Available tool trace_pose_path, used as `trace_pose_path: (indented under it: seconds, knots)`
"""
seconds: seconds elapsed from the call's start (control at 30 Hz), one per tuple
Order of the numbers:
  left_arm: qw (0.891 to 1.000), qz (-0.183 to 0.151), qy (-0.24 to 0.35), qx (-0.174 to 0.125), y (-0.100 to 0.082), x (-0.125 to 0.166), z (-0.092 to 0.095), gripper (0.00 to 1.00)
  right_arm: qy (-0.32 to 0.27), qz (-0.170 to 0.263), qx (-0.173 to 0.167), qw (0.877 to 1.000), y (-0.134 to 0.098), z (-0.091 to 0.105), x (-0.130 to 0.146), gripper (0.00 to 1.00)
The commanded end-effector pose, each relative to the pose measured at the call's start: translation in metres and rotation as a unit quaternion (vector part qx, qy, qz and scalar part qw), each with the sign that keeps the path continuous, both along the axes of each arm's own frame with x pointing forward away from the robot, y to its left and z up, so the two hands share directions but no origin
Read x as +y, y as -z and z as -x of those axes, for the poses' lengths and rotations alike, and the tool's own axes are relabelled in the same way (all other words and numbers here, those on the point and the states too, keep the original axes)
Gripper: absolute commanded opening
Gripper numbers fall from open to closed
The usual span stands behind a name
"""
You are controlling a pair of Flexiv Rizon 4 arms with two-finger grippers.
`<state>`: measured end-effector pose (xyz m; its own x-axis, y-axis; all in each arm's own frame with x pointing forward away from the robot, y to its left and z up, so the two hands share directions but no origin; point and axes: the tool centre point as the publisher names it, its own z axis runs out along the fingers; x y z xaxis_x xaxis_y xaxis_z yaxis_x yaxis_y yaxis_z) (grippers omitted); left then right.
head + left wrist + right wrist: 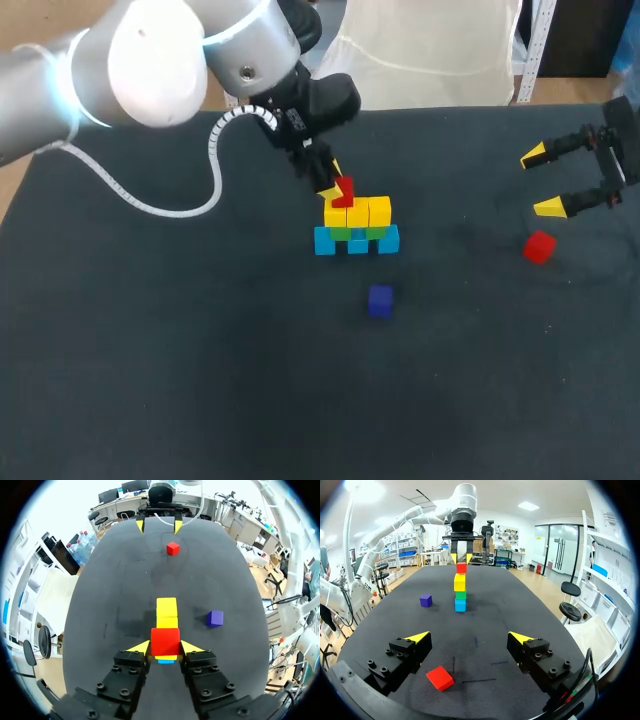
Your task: Place the blue cubes, place green cubes on the blue cubes, place the yellow cubes on the green cubes, then place the red cubes on the yellow cubes, and place purple cube on the red cubes.
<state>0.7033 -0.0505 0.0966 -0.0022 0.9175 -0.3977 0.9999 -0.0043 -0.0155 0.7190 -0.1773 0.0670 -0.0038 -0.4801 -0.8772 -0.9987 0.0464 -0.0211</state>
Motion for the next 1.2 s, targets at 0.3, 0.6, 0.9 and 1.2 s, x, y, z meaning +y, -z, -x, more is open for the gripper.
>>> trace_pose_path:
  seconds: [0.3, 0.6, 0.9, 1.2]
  knots:
    - [1.000, 0.001, 0.003, 0.004, 0.0010, -0.0053, -0.0050, 0.00, -0.001, -0.001, 0.000, 1.000, 0.0003, -0.0007, -0.0003, 1.00]
    - [1.000, -0.001, 0.002, 0.001, 0.0020, -0.0053, -0.0035, 0.00, -0.001, -0.001, 0.000, 1.000, 0.0003, -0.0007, -0.0003, 1.00]
    - [1.000, 0.002, 0.003, 0.002, 0.0033, -0.0057, -0.0006, 0.00, -0.001, -0.001, 0.000, 1.000, 0.0003, -0.0007, -0.0003, 1.00]
    - [1.000, 0.000, 0.004, 0.002, 0.0038, -0.0061, -0.0004, 0.12, -0.001, -0.001, 0.000, 1.000, 0.0003, -0.0007, -0.0003, 1.00]
